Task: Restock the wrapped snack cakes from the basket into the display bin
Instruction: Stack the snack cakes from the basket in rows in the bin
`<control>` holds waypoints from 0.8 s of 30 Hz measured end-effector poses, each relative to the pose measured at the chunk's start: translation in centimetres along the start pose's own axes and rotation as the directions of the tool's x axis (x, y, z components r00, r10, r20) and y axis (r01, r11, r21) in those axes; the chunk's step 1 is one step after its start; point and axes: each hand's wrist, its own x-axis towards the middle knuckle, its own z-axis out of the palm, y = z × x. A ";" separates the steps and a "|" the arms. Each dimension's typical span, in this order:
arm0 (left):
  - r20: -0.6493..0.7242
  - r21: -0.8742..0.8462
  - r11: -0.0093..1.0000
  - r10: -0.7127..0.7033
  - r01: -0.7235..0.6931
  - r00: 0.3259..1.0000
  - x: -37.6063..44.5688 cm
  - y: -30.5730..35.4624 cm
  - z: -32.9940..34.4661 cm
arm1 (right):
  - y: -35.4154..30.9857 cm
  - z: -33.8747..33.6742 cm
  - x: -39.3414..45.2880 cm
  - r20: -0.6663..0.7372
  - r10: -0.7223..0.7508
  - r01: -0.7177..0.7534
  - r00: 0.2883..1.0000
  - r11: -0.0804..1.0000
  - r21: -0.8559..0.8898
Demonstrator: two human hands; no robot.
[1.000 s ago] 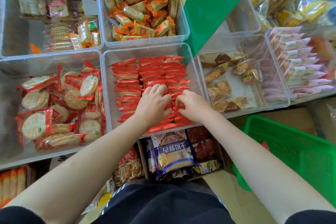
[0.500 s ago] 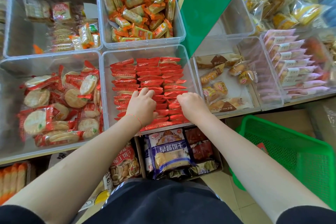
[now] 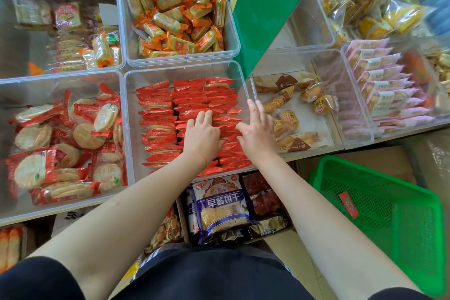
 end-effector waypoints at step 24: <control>-0.110 -0.163 0.984 0.059 -0.076 0.992 0.0 -0.9 0.2 | -1.2 1.1 0.5 -0.090 -0.295 0.263 0.951 0.929 -0.259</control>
